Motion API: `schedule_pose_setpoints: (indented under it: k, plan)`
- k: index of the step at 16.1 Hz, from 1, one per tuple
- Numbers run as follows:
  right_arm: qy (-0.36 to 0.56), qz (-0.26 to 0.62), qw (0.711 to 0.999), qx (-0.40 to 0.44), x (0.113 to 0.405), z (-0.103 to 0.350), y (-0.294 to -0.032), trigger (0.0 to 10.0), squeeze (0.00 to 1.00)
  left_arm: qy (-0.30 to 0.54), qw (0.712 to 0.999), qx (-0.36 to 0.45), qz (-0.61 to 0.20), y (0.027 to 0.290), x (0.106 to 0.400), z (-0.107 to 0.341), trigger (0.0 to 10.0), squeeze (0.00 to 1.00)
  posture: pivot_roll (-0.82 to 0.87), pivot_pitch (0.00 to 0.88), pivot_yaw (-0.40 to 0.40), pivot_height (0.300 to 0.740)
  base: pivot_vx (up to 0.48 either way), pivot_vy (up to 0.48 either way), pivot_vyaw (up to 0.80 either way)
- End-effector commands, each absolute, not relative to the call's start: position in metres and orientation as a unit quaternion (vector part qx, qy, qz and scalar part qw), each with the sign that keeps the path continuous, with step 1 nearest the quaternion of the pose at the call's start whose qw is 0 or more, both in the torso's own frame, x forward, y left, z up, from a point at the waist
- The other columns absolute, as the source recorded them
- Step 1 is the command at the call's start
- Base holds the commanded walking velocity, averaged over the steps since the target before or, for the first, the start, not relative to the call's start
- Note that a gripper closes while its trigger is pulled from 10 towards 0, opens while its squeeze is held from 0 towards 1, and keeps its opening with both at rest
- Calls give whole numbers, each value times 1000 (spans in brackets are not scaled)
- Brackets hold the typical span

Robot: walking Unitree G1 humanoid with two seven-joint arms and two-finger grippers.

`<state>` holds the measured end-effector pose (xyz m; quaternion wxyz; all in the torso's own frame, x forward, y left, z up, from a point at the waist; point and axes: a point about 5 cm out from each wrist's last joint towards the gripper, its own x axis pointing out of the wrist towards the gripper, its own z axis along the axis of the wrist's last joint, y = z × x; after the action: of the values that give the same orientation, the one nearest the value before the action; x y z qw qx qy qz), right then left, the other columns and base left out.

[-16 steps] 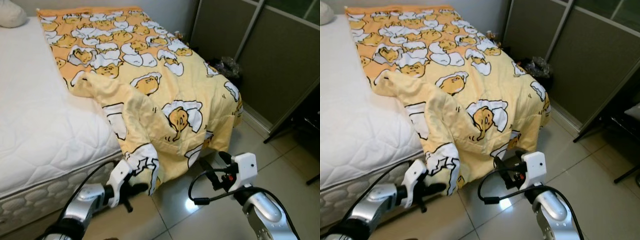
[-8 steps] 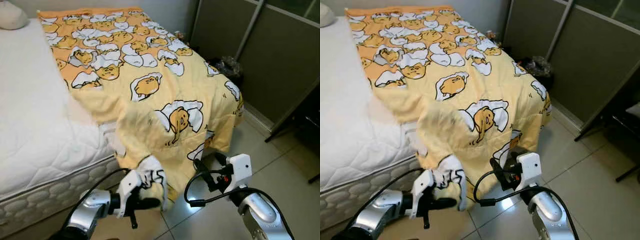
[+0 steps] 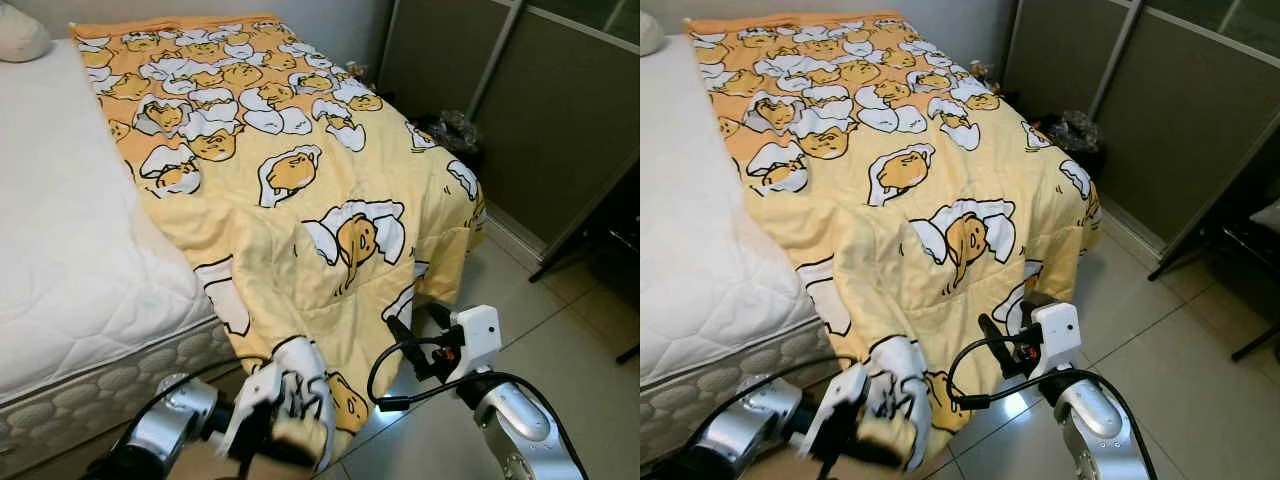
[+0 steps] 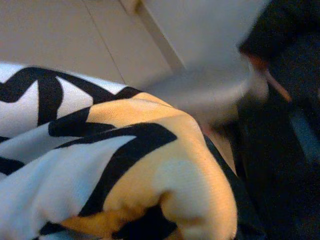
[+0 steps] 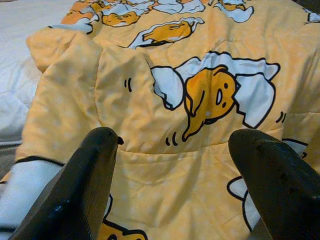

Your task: Clean up the room

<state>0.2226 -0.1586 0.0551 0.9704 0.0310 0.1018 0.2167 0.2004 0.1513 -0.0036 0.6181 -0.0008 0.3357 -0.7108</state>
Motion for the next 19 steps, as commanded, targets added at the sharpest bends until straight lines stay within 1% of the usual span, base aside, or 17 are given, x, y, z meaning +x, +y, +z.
schedule_pose_setpoints:
  k: [1, 4, 5, 6, 8, 10, 12, 13, 14, 16, 18, 19]
  plan:
    - [112, 219, 969, 21, 220, 51, -163, 10000, 0, 362, 593, 17, -719, 158, 191, -12, 0, 0, -70, 20, -53, 740, 0, 0, 0]
    - [118, 221, 968, 20, 218, 49, -164, 10000, 0, 388, 582, 48, -713, 162, 186, -20, 0, 0, -70, 24, -58, 740, 0, 0, 0]
    - [120, 223, 967, 18, 218, 48, -164, 10000, 0, 398, 581, 83, -705, 162, 187, -25, 0, 0, -72, 29, -66, 740, 0, 0, 0]
    - [122, 226, 966, 16, 217, 48, -163, 10000, 0, 397, 595, 102, -691, 157, 193, -28, 0, 0, -74, 34, -72, 740, 0, 0, 0]
    - [130, 231, 964, 13, 217, 46, -164, 10000, 0, 386, 644, 99, -653, 141, 207, -31, 0, 0, -74, 41, -83, 740, 0, 0, 0]
    - [136, 234, 963, 9, 215, 44, -165, 10000, 0, 399, 665, 110, -622, 131, 209, -38, 0, 0, -84, 45, -100, 740, 0, 0, 0]
    - [145, 238, 960, 3, 213, 43, -166, 10000, 0, 453, 669, 133, -573, 129, 200, -55, 0, 0, -91, 49, -114, 740, 0, 0, 0]
    - [148, 239, 960, 1, 212, 43, -167, 10000, 0, 483, 659, 161, -554, 132, 190, -64, 0, 0, -96, 54, -120, 740, 0, 0, 0]
    - [150, 240, 959, -1, 211, 42, -167, 10000, 0, 497, 656, 175, -541, 133, 186, -69, 0, 0, -100, 58, -121, 740, 0, 0, 0]
    - [154, 239, 959, -3, 209, 40, -169, 10000, 0, 505, 663, 188, -520, 129, 183, -73, 0, 0, -106, 64, -121, 740, 0, 0, 0]
    - [161, 238, 958, -3, 209, 33, -169, 10000, 0, 501, 672, 232, -493, 124, 185, -76, 0, 0, -107, 66, -116, 740, 0, 0, 0]
    - [166, 237, 957, -2, 209, 28, -169, 10000, 0, 483, 708, 235, -459, 119, 195, -74, 10000, 0, -104, 64, -111, 740, 0, 0, 0]
